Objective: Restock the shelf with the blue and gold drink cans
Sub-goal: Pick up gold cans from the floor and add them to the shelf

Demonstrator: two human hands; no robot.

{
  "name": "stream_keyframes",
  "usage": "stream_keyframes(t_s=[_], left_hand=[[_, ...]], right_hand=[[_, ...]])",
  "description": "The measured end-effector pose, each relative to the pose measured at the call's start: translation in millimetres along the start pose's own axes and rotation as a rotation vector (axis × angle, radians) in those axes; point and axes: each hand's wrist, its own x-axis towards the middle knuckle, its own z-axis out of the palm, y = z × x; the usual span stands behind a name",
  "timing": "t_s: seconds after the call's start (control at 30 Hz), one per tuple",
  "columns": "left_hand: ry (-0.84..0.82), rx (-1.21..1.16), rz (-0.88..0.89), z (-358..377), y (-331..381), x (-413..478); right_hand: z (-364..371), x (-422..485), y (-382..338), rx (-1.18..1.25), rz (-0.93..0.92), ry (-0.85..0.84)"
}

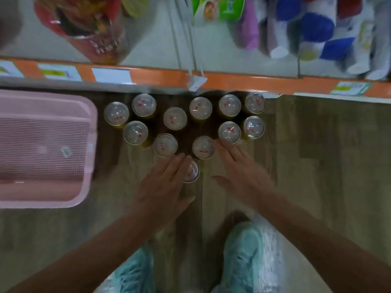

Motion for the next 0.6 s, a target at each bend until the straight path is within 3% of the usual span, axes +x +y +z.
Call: stream_keyframes(t_s=[0.13, 0.3, 0.43, 0.6], left_hand=[[0.050, 0.094, 0.072, 42, 3, 8], [0.162, 0.103, -0.020, 66, 6, 9], [0.255, -0.018, -0.073, 71, 10, 13], [0.037, -0.133, -0.111, 49, -1, 16]], right_hand=[[26, 18, 8, -0.046, -0.057, 0.053], [44, 31, 8, -0.066, -0.097, 0.127], [57, 40, 8, -0.118, -0.062, 0.218], [55, 40, 1, -0.090, -0.030, 0.265]])
